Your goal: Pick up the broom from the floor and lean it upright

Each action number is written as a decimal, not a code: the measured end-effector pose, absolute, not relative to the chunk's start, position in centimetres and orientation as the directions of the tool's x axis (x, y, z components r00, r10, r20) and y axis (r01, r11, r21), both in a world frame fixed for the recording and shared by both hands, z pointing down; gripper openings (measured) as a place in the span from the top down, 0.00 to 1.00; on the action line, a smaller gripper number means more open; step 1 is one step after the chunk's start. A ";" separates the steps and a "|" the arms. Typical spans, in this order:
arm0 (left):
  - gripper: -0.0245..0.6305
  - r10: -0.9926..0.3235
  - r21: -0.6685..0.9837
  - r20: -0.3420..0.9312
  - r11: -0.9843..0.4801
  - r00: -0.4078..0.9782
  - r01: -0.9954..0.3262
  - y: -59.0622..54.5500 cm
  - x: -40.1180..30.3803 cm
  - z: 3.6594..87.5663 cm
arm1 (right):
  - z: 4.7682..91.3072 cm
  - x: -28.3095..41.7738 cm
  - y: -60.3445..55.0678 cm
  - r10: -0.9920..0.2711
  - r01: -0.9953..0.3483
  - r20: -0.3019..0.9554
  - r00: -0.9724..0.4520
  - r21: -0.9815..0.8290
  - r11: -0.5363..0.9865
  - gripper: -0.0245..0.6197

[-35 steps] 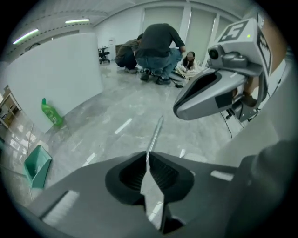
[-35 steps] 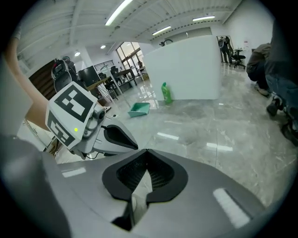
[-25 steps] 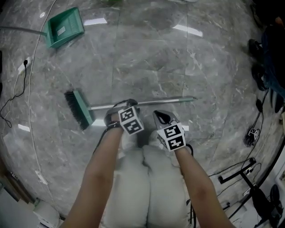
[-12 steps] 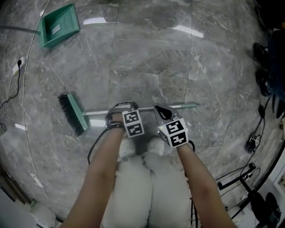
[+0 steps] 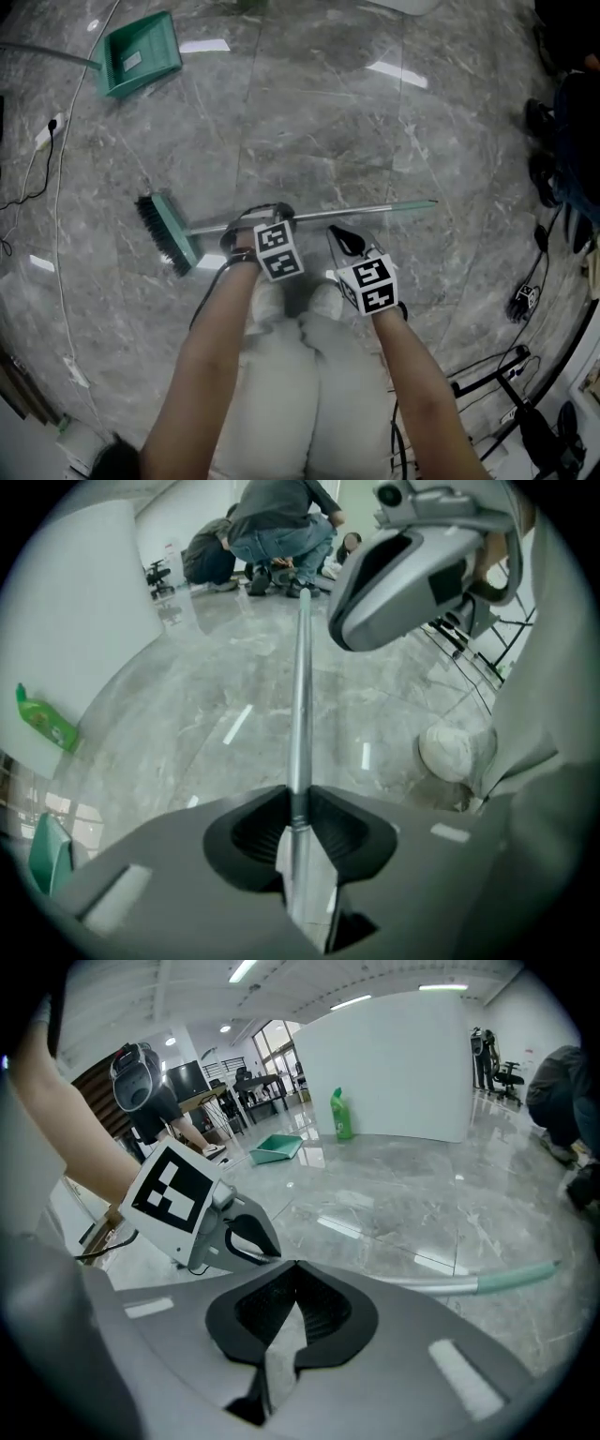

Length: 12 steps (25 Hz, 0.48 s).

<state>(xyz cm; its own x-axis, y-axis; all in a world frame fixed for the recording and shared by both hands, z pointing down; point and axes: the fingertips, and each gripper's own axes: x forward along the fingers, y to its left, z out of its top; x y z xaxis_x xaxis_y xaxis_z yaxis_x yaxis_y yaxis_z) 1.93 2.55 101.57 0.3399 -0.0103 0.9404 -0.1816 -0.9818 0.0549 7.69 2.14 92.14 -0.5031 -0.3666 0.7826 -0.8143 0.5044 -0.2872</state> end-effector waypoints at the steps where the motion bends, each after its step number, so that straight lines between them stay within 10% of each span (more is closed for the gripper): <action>1: 0.85 -0.031 0.042 0.934 -0.979 0.356 -0.197 2.1 1.8 100.3 | 91.2 7.7 2.2 -0.372 -0.817 0.781 -0.503 -0.288 0.500 0.96; 12: 0.85 -0.332 -0.065 0.821 -0.862 0.464 -0.503 -5.7 -2.8 86.3 | 78.3 5.5 -1.4 -0.450 -0.816 0.715 -0.535 -0.297 0.496 0.96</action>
